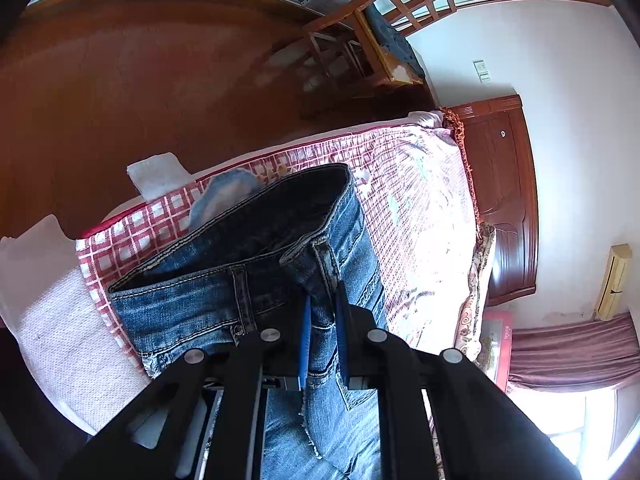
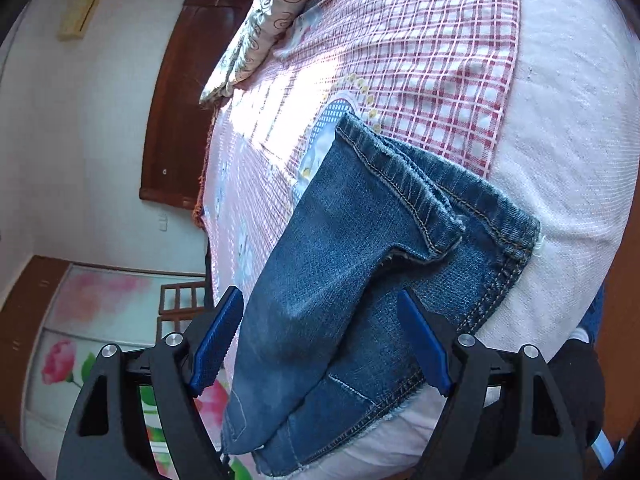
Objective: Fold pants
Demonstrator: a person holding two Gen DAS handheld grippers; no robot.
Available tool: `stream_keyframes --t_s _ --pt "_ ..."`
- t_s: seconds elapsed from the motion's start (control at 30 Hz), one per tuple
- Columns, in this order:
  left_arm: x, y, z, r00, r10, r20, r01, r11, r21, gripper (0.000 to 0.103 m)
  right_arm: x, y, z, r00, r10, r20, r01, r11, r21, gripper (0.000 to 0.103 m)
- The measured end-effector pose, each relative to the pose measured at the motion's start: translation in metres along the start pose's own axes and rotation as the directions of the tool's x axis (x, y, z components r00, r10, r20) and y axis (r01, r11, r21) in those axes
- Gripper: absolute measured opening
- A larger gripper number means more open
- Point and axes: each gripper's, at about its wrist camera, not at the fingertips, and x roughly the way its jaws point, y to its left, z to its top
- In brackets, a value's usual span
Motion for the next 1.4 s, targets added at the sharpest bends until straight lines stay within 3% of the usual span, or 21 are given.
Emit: stream_keyframes --t_s 0.07,0.13,0.17,0.2,0.3,0.4,0.47,0.53,0.77,0.87,1.17,1.3,1.37,1.4 --pt "0.000 -0.002 0.002 1.000 -0.003 -0.004 0.003 1.000 0.004 0.010 0.013 0.000 0.003 1.000 0.013 -0.002 -0.013 1.000 0.029 0.075" --pt "-0.001 -0.004 0.004 1.000 -0.015 -0.009 0.015 1.000 0.004 0.010 0.029 0.000 0.005 0.999 -0.025 -0.040 0.026 0.999 0.034 0.058" --pt "-0.002 -0.005 0.004 1.000 -0.023 -0.011 0.023 1.000 0.004 0.010 0.035 -0.002 0.005 0.999 -0.016 -0.045 0.018 0.999 0.045 0.033" --pt "-0.004 -0.005 0.005 0.999 -0.031 -0.013 0.031 1.000 0.005 0.010 0.042 -0.004 0.006 0.998 -0.009 -0.066 0.013 0.998 0.055 0.021" --pt "-0.008 -0.005 0.005 0.998 -0.056 -0.023 0.056 0.998 0.010 0.010 0.038 0.015 0.005 0.998 -0.036 -0.059 0.032 0.998 -0.058 0.010" --pt "-0.013 0.000 0.002 0.998 -0.061 -0.027 0.061 0.998 0.013 0.010 0.018 0.054 0.000 0.998 -0.058 -0.037 0.045 0.958 -0.282 0.009" --pt "-0.016 0.003 0.000 0.998 -0.062 -0.026 0.063 0.998 0.023 0.010 0.005 0.061 -0.001 0.998 -0.037 -0.055 0.018 0.949 -0.316 0.009" --pt "-0.023 0.009 -0.002 0.998 -0.060 -0.026 0.061 0.998 0.025 0.010 -0.004 0.058 0.002 0.995 -0.080 -0.055 0.056 0.933 -0.355 0.009" --pt "-0.035 0.050 -0.018 0.999 0.004 -0.043 -0.002 0.999 0.036 0.010 -0.006 -0.010 0.006 0.975 -0.208 -0.080 0.176 0.940 -0.293 0.009" --pt "-0.030 0.063 -0.021 0.999 0.032 -0.035 -0.030 0.999 0.037 0.010 -0.006 -0.026 0.008 0.981 -0.181 -0.066 0.160 0.956 -0.244 0.009" --pt "-0.043 0.036 -0.012 1.000 0.009 0.003 -0.009 0.991 0.135 0.010 -0.027 -0.008 0.016 0.986 -0.156 -0.053 0.136 0.951 -0.277 0.009" --pt "-0.039 0.045 -0.010 0.999 0.054 -0.003 -0.053 0.990 0.129 0.010 -0.033 -0.007 0.018 0.975 -0.214 -0.060 0.187 0.936 -0.299 0.008" --pt "-0.034 0.053 -0.011 0.997 0.075 -0.006 -0.074 0.989 0.126 0.011 -0.036 -0.015 0.015 0.983 -0.164 -0.082 0.137 0.954 -0.265 0.009" --pt "-0.031 0.057 -0.011 0.997 0.076 -0.008 -0.075 0.990 0.117 0.011 -0.037 -0.018 0.012 0.985 -0.148 -0.091 0.121 0.961 -0.248 0.019"
